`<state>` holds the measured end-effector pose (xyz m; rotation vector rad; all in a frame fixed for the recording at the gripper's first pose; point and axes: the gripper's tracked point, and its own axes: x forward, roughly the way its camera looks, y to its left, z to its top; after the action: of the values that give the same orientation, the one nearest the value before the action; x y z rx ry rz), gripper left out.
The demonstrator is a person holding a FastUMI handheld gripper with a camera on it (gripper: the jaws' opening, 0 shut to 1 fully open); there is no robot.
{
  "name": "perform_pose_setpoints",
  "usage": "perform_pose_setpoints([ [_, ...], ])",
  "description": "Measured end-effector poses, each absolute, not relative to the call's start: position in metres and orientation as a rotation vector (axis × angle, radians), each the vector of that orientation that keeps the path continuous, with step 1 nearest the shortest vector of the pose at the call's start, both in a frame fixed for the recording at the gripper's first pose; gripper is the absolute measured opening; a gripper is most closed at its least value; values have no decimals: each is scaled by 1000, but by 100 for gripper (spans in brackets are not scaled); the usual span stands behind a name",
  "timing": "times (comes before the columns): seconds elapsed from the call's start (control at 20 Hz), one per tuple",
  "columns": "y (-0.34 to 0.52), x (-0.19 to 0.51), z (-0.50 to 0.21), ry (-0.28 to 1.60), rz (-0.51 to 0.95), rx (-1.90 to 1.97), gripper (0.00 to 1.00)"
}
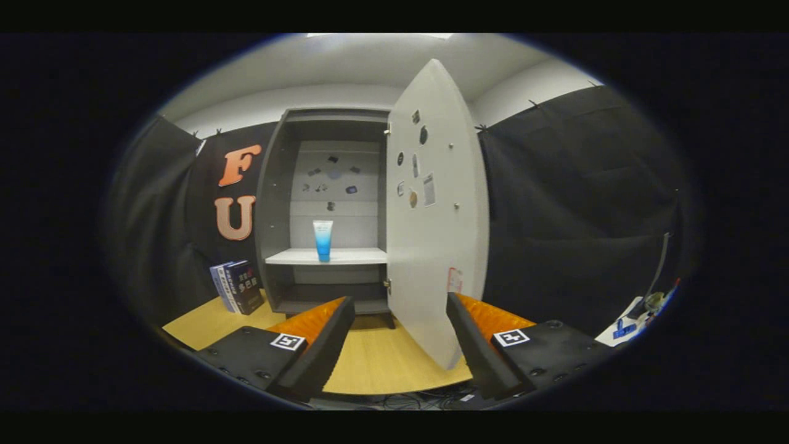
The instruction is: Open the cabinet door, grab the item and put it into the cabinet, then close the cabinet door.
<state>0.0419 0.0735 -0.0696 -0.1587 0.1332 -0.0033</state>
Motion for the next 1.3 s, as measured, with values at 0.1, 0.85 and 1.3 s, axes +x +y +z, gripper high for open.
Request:
perform_pose_setpoints([
  [0.1,45,38,-61,124,-49,-164,96],
  [0.85,-46,100,-129,236,-123,-111,94],
  [1.3,-15,91,-133,222,-99,-98,94],
])
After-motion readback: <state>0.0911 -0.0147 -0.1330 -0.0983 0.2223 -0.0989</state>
